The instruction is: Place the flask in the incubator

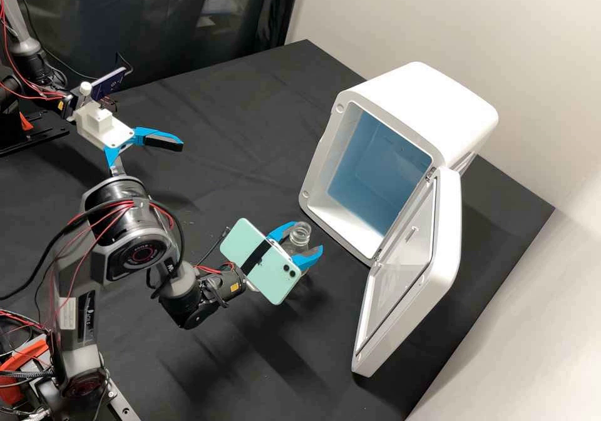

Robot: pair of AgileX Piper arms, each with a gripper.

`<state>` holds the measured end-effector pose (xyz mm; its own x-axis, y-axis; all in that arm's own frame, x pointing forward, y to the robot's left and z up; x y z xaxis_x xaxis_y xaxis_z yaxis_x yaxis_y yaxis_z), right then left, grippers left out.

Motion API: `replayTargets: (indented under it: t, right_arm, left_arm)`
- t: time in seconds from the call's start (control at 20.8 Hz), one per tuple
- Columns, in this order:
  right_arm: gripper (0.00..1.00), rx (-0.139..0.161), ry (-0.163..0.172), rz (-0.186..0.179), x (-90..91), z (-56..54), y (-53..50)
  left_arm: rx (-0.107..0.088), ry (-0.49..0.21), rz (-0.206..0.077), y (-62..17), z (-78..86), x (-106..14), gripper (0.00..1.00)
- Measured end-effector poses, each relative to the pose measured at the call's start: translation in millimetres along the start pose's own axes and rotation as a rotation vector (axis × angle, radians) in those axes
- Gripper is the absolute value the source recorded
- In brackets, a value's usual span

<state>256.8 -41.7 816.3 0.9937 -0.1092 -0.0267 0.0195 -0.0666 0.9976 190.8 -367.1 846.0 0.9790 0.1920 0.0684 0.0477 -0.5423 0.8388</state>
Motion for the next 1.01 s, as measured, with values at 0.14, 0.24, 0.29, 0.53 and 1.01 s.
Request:
replayTargets:
  t: [0.14, 0.24, 0.29, 0.53, 1.01]
  right_arm:
    - [0.00, 0.009, 0.021, 0.021, 0.5, -5.2, 5.0]
    - [0.00, 0.009, 0.031, 0.032, 3.1, -8.0, 6.9]
    - [0.00, 0.009, 0.041, 0.037, 5.5, -10.4, 7.5]
    - [0.00, 0.016, 0.070, 0.080, 34.9, -26.2, 17.8]
    - [0.00, 0.050, 0.007, 0.138, 94.6, -50.6, 41.5]
  left_arm:
    - [0.000, 0.000, 0.000, 0.0, 0.0, 0.0, 1.00]
    - [0.000, 0.000, 0.000, 0.0, 0.0, 0.0, 1.00]
    - [0.000, 0.000, 0.000, 0.0, 0.0, 0.0, 1.00]
    - [0.000, 0.000, 0.000, 0.0, 0.0, 0.0, 1.00]
    - [0.000, -0.003, -0.002, -0.5, 0.6, 0.3, 1.00]
